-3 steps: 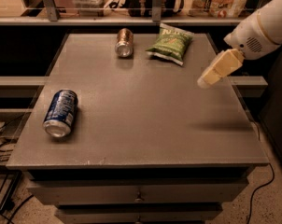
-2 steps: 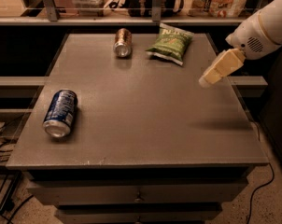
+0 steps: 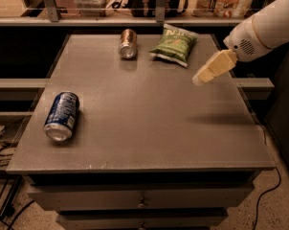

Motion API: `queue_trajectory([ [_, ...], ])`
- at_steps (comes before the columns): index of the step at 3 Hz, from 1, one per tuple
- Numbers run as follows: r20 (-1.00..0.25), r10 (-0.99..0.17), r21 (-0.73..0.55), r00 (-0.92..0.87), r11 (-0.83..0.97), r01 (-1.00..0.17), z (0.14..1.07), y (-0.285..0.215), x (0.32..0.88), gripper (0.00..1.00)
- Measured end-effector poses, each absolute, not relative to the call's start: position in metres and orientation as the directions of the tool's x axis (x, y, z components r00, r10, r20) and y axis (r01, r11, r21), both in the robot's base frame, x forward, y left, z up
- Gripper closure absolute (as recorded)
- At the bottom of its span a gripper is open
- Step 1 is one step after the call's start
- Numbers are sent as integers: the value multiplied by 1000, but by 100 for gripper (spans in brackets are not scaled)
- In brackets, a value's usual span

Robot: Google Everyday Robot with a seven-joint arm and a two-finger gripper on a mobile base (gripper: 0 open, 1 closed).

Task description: Move green jalapeno chip bag near pepsi can

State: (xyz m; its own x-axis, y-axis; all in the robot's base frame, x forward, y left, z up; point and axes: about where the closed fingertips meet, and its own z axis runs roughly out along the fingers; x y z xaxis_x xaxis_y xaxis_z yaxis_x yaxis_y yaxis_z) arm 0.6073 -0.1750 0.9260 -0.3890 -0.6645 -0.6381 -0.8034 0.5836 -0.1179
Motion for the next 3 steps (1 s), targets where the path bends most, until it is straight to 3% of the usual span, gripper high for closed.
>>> queue_trajectory([
  [3,-785,-524,-91,-330,625,-775,909,-118,716,0],
])
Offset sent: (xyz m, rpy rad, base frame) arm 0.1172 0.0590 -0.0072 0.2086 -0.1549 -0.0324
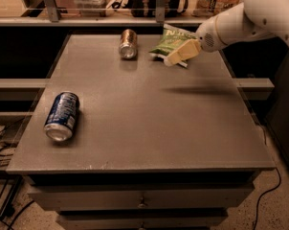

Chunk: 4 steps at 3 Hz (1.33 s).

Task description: Move green jalapeno chip bag near pepsi can

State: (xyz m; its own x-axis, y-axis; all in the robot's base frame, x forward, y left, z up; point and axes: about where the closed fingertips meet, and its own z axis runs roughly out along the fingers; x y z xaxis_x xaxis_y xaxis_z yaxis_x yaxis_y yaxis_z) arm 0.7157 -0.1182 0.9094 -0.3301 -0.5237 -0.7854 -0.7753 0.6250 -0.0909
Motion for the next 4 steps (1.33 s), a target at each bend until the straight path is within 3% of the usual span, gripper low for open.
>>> queue_trajectory([
  [2,-797,-446,9,-407,666,-746,874,-107,773,0],
  [3,-793,-424,52,-437,668,-743,860,-103,787,18],
  [4,-793,-410,73,-451,670,-738,853,-107,794,42],
])
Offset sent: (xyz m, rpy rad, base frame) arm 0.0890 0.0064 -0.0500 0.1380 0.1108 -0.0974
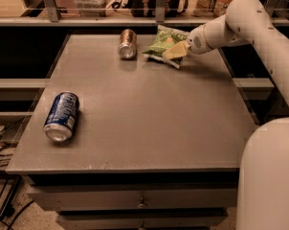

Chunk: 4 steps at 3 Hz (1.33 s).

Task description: Move green jalapeno chip bag near pepsi can

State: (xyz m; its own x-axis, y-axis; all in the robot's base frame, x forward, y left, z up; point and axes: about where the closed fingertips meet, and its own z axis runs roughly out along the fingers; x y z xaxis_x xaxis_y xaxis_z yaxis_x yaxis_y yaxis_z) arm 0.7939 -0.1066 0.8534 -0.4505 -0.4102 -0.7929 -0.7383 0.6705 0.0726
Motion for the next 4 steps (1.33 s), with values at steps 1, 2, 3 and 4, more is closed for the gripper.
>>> queue_trajectory([
  [1,-797,-407,63,-446,678,-732,858,-114,795,81],
  [2,-800,-408,53,-439,682,-729,864,-117,794,100],
  [3,-801,-414,44,-432,679,-732,867,-117,791,100],
  [4,-790,-532,-97,-304,599,-795,923,-97,752,100],
])
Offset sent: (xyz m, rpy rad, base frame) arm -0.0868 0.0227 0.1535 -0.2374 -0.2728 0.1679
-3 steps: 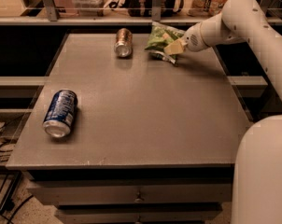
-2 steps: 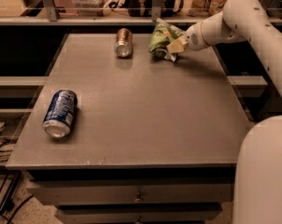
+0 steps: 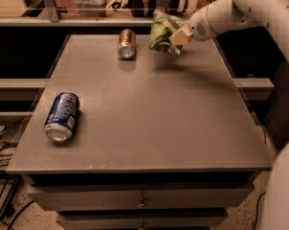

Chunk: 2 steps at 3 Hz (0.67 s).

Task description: Move green jalapeno chip bag near pepsi can

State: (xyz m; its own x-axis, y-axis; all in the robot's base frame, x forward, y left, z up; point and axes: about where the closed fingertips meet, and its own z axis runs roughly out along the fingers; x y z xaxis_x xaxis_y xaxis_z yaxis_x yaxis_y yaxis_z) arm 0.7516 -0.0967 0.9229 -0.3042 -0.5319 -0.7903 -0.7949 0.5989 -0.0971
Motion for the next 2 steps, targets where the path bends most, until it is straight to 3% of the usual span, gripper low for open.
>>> queue_trajectory([
  [1,-750,-650,-271,-126,475,-837,989,-71,697,100],
  [2,-746,-660,-308,-89,460,-833,1011,-67,686,100],
])
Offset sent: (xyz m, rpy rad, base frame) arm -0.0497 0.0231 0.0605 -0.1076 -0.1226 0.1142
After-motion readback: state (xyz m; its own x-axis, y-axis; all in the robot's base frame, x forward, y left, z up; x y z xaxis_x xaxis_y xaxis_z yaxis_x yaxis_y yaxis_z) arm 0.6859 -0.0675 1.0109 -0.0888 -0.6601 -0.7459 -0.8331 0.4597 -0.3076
